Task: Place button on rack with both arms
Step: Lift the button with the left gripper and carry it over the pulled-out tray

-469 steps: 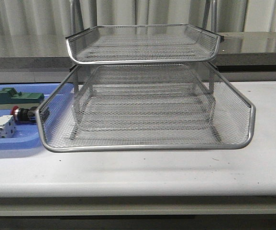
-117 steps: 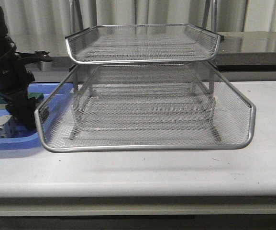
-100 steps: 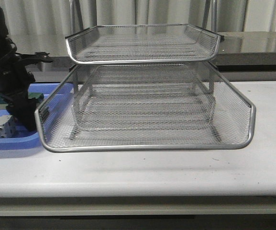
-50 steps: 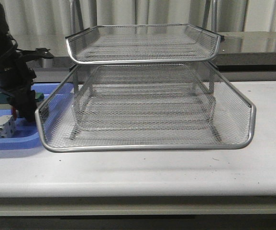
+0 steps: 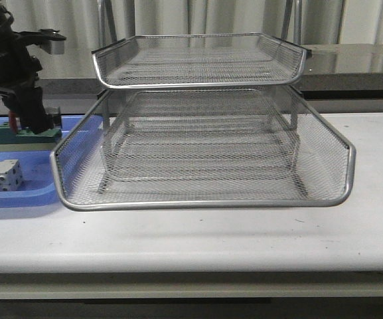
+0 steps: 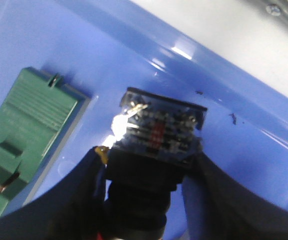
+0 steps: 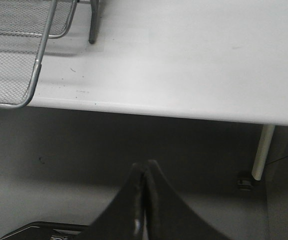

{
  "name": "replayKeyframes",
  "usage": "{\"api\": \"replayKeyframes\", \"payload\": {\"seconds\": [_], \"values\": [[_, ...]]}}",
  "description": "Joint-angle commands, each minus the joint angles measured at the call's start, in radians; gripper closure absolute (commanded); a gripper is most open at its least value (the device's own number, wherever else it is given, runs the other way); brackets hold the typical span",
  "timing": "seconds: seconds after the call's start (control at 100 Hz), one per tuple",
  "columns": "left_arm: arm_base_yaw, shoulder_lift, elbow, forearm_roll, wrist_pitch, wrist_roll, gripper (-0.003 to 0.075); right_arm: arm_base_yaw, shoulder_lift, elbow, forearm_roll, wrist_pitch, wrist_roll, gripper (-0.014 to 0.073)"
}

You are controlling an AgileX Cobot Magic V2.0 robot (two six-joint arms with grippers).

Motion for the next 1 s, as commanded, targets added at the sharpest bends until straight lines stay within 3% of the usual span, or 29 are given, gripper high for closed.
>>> {"api": "replayKeyframes", "payload": {"seconds": [0.0,0.29,0.79,0.99], "values": [[0.016,-0.096,-0.034,-0.031,0.058,-0.041,0.0625,-0.005,0.006,-0.036,-0.011,-0.05,-0.001,0.0664],[0.027,-0.215,0.007,-0.037,0.058,-0.085,0.0625,-0.005,0.006,-0.036,-0.011,-0.05,-0.001,0.0664],[0.027,-0.577,0.403,-0.104,0.058,-0.088,0.0625,-0.005,0.006,-0.036,-0.011,-0.05,-0.001,0.0664],[0.019,-0.709,0.513,-0.221,0.058,-0.088,0.0625,-0.005,0.006,-0.036,-0.011,-0.05,-0.001,0.0664]]}}
